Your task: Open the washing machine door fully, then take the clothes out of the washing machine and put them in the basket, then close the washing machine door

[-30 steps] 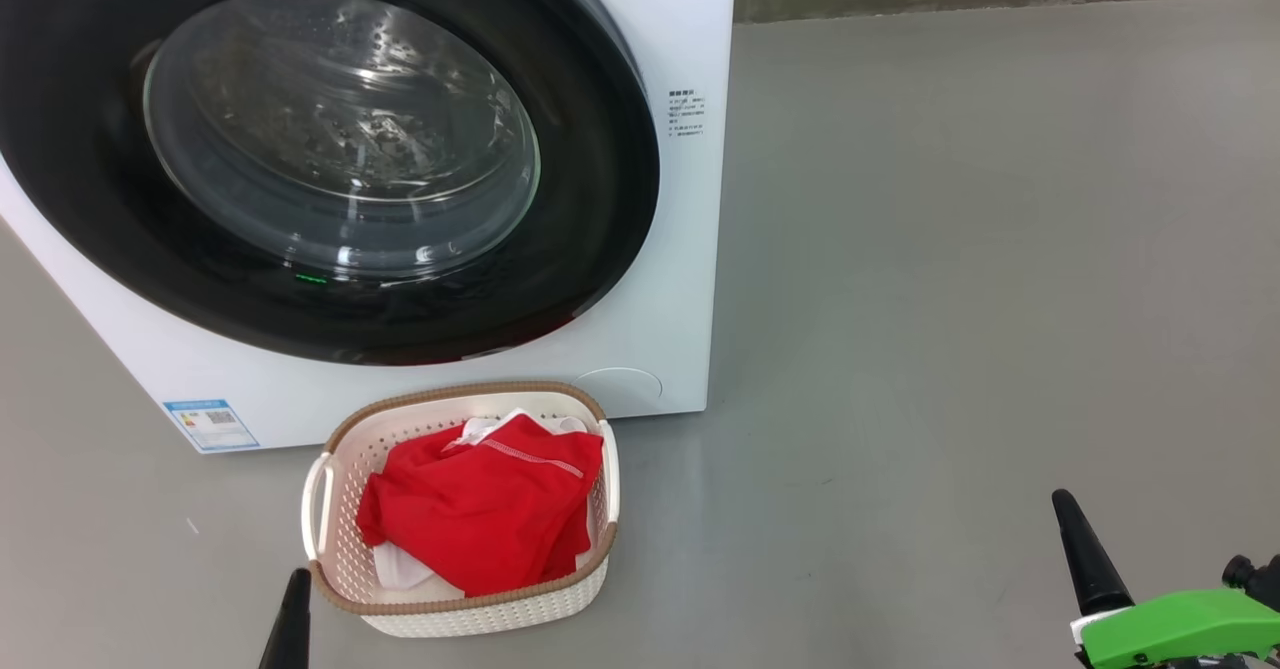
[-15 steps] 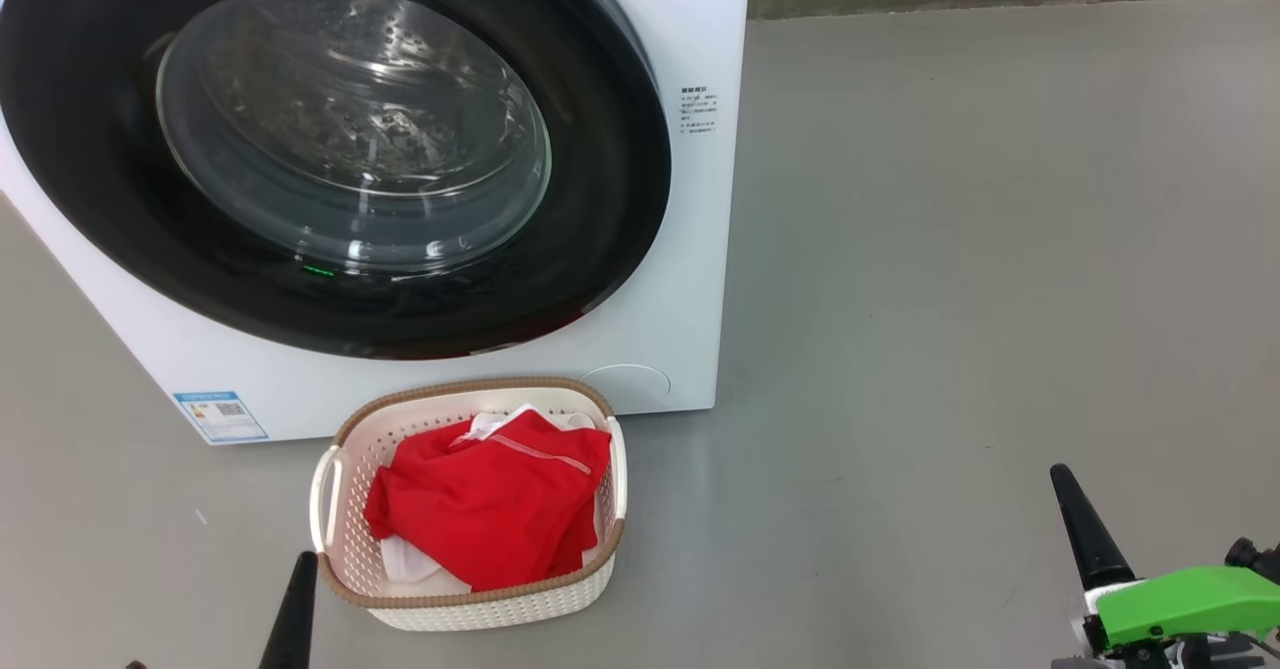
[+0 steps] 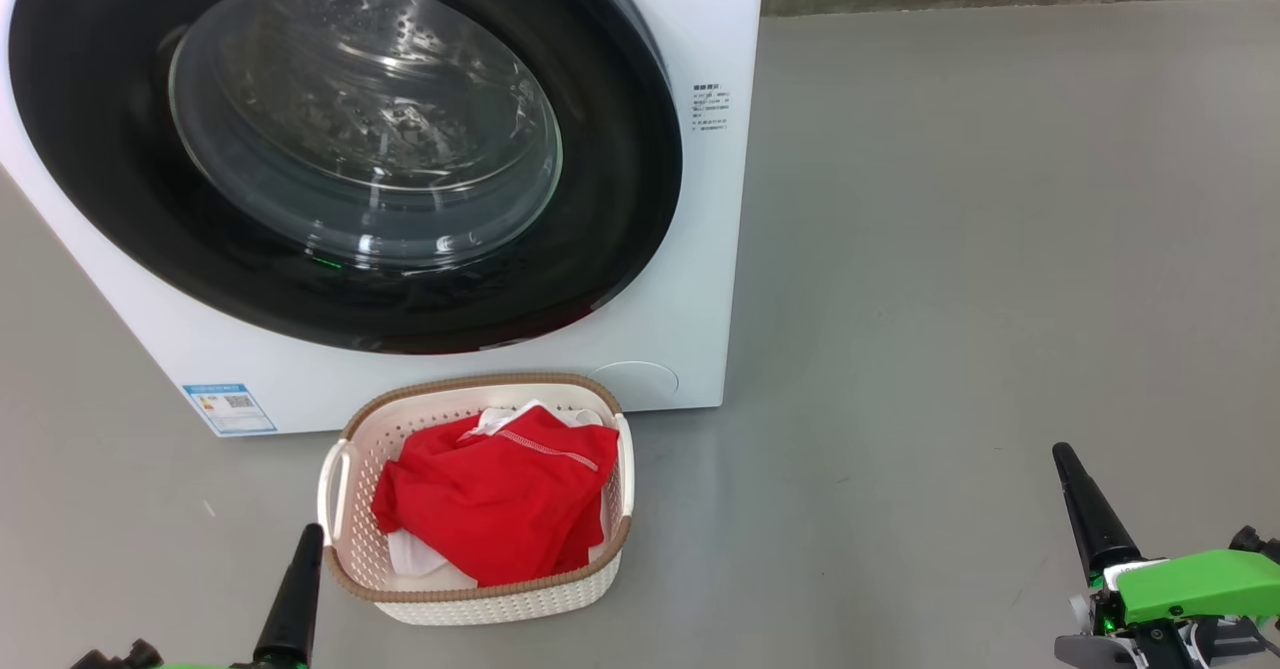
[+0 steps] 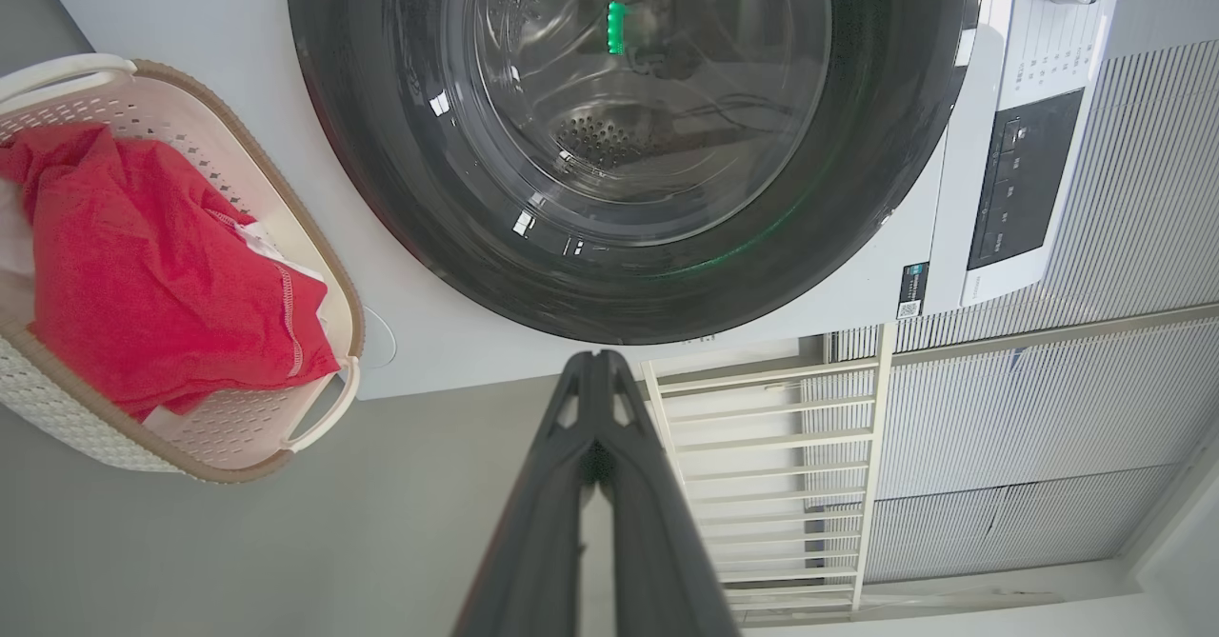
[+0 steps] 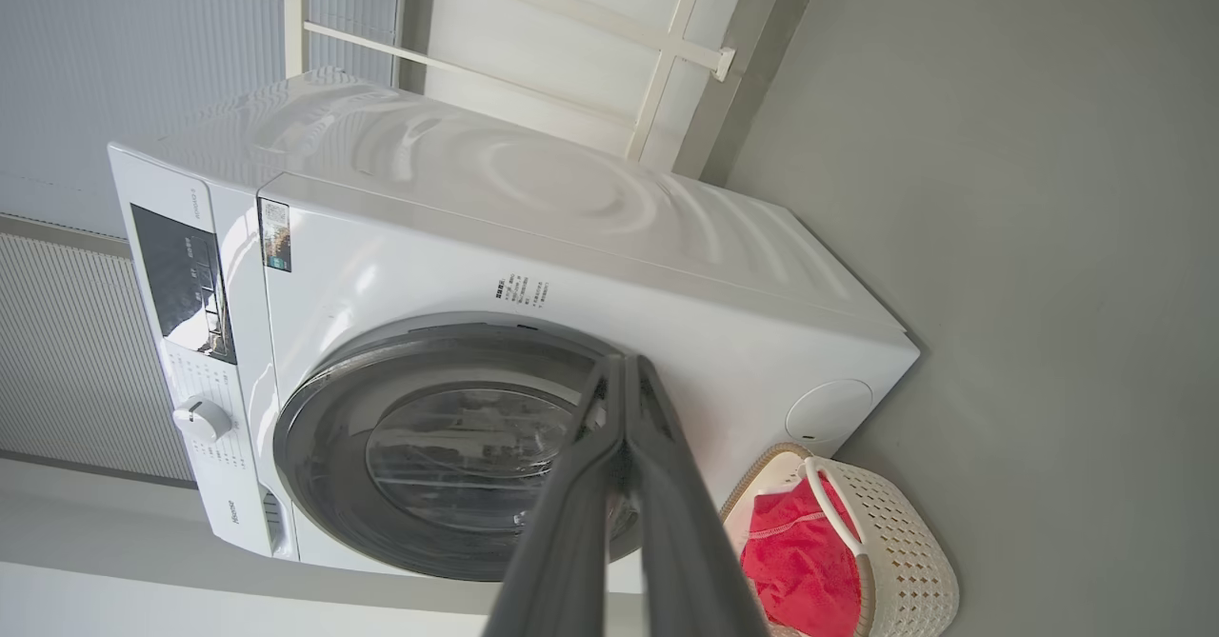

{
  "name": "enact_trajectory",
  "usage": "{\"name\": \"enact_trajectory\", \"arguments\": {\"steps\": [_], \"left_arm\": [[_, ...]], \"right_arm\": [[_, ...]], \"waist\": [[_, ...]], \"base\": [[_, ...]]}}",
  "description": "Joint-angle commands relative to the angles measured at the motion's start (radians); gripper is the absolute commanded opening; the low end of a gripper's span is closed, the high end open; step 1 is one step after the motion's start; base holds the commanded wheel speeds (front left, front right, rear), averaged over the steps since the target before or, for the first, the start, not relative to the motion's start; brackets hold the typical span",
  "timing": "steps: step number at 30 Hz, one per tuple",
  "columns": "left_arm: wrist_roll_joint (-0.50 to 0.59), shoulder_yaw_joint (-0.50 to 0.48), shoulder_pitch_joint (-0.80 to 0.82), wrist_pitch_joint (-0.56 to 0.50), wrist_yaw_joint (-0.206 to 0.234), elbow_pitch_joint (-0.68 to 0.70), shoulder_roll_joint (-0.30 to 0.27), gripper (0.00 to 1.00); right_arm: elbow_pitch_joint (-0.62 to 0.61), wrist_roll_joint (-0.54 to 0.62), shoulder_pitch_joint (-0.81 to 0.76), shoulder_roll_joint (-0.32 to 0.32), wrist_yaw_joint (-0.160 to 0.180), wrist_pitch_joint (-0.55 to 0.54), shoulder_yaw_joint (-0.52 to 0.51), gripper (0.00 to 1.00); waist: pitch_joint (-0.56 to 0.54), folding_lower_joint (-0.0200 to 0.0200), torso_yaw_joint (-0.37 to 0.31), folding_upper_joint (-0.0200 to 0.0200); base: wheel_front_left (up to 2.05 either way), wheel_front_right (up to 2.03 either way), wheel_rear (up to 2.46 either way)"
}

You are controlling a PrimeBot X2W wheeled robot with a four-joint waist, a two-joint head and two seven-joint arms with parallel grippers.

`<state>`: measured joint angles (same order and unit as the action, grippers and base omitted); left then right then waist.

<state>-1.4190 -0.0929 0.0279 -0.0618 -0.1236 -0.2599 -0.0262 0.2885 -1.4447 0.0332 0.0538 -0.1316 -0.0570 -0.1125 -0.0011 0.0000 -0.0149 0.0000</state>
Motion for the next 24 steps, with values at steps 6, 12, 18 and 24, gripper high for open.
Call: {"name": "enact_trajectory", "arguments": {"steps": [6, 12, 18, 24], "left_arm": [[-0.089, -0.022, 0.058, -0.025, -0.007, 0.019, -0.022, 0.00], [-0.155, -0.022, 0.073, -0.042, -0.007, 0.016, -0.023, 0.00], [-0.189, -0.021, 0.080, -0.052, -0.007, 0.015, -0.024, 0.00], [-0.189, -0.021, 0.080, -0.052, -0.007, 0.015, -0.024, 0.00]], "right_arm": [[-0.036, -0.077, 0.058, 0.004, 0.001, -0.028, 0.008, 0.00], [-0.041, -0.135, 0.069, 0.000, 0.001, -0.046, 0.003, 0.00], [-0.044, -0.165, 0.075, -0.002, 0.001, -0.055, 0.000, 0.00], [-0.044, -0.165, 0.075, -0.002, 0.001, -0.055, 0.000, 0.00]], "waist": [[0.002, 0.0000, 0.006, 0.0000], [0.003, 0.0000, 0.012, 0.0000], [0.004, 0.0000, 0.015, 0.0000], [0.004, 0.0000, 0.015, 0.0000]], "base": [[0.00, 0.00, 0.00], [0.00, 0.00, 0.00], [0.00, 0.00, 0.00], [0.00, 0.00, 0.00]]}}
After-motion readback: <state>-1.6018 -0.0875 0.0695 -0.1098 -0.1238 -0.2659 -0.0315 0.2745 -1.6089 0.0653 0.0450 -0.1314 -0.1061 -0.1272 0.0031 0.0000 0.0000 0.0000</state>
